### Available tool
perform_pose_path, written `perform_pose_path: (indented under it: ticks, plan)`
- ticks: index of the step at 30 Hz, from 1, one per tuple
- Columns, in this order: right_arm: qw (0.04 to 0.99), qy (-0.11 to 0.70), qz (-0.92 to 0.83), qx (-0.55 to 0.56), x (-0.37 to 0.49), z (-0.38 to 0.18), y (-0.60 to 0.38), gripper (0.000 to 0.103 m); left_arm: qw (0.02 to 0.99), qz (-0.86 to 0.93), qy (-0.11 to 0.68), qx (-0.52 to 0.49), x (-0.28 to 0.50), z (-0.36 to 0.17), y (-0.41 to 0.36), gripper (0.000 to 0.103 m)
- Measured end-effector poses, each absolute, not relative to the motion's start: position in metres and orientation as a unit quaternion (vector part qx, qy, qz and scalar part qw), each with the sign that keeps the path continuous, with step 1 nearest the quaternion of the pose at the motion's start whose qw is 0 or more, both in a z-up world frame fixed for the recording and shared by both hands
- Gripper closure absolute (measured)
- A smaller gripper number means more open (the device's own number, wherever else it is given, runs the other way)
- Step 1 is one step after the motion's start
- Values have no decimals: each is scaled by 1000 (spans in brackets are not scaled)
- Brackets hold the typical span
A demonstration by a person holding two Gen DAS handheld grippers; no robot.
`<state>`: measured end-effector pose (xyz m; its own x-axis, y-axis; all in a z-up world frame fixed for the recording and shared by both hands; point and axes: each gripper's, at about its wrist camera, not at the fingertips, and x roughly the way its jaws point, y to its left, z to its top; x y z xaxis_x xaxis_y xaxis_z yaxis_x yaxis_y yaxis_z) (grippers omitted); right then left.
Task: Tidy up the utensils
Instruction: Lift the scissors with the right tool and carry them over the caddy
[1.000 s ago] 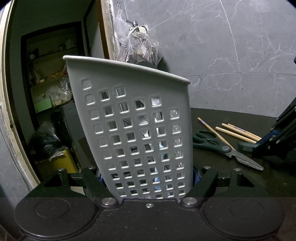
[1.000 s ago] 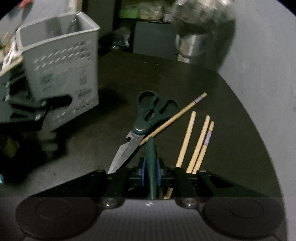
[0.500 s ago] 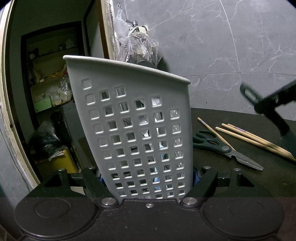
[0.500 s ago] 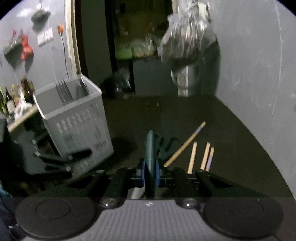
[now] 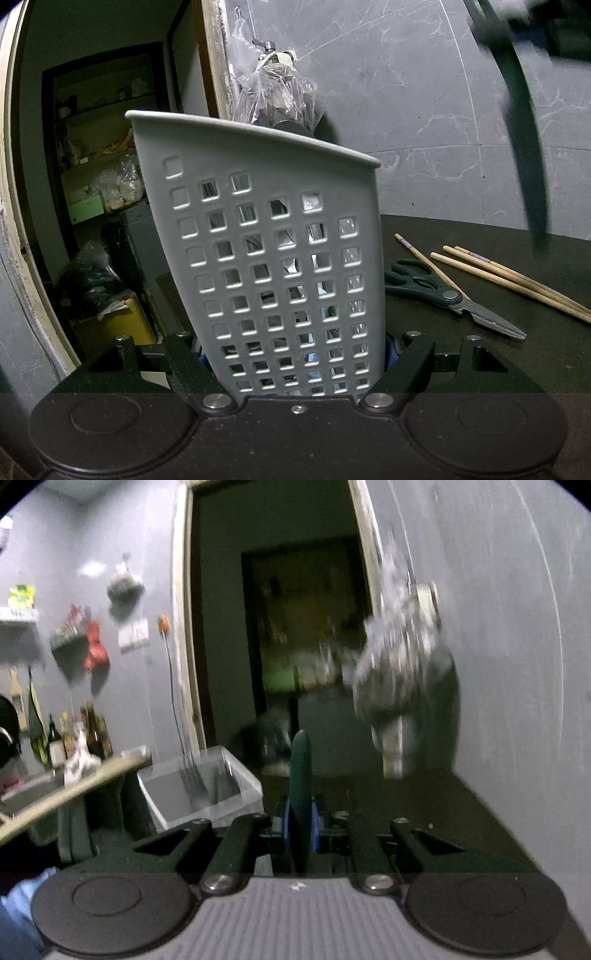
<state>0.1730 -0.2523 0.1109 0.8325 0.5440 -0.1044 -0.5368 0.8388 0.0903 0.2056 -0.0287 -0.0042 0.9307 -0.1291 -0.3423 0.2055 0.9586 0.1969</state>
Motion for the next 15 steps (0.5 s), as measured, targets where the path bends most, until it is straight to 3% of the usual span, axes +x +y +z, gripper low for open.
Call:
perform_pose_path:
  ticks: [5,15]
  plan:
    - [955,-34,287,61,172,149,-246,90,976,-85,166,115,205,-5,-29,24]
    - [929,-86,347,93,205,176,-196,90,976,-85,166,114,205,-4,-29,24]
